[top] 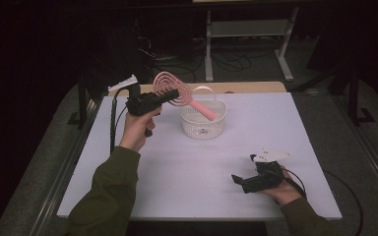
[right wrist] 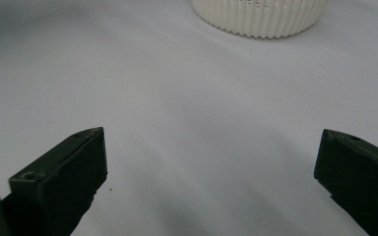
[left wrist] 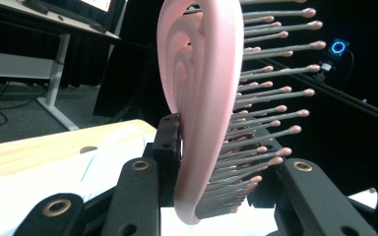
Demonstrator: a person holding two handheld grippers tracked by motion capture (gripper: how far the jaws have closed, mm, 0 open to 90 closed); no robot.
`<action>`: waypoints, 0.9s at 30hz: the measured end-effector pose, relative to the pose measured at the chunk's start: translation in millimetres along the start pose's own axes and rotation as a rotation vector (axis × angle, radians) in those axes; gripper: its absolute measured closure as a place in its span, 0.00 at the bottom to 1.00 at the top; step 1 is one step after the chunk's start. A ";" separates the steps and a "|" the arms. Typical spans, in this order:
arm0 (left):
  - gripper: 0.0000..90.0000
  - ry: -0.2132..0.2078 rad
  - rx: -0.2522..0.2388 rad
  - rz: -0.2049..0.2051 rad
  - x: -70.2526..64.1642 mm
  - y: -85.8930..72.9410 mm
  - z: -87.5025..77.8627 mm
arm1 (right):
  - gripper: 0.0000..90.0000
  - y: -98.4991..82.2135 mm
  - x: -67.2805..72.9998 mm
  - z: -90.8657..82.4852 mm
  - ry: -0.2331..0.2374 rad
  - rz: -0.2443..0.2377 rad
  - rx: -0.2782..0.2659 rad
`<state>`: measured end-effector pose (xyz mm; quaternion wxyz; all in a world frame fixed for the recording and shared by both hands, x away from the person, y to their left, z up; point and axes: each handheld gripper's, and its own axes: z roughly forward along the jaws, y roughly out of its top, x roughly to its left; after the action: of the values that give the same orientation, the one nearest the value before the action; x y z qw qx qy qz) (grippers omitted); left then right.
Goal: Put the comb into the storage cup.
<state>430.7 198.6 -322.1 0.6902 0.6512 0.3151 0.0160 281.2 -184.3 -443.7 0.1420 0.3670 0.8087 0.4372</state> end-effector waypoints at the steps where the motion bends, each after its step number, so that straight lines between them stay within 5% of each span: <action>1: 0.72 0.002 -0.001 0.000 1.5 0.5 1.4 | 0.00 0.0 0.1 0.0 0.000 -0.001 0.000; 27: 0.72 0.079 0.008 -0.040 20.2 -20.2 28.8 | 0.00 0.5 0.6 -1.4 0.002 -0.005 -0.004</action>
<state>452.2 178.8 -350.1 0.6748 0.6465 0.3548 0.0267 280.3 -184.6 -442.4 0.1432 0.3643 0.8089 0.4387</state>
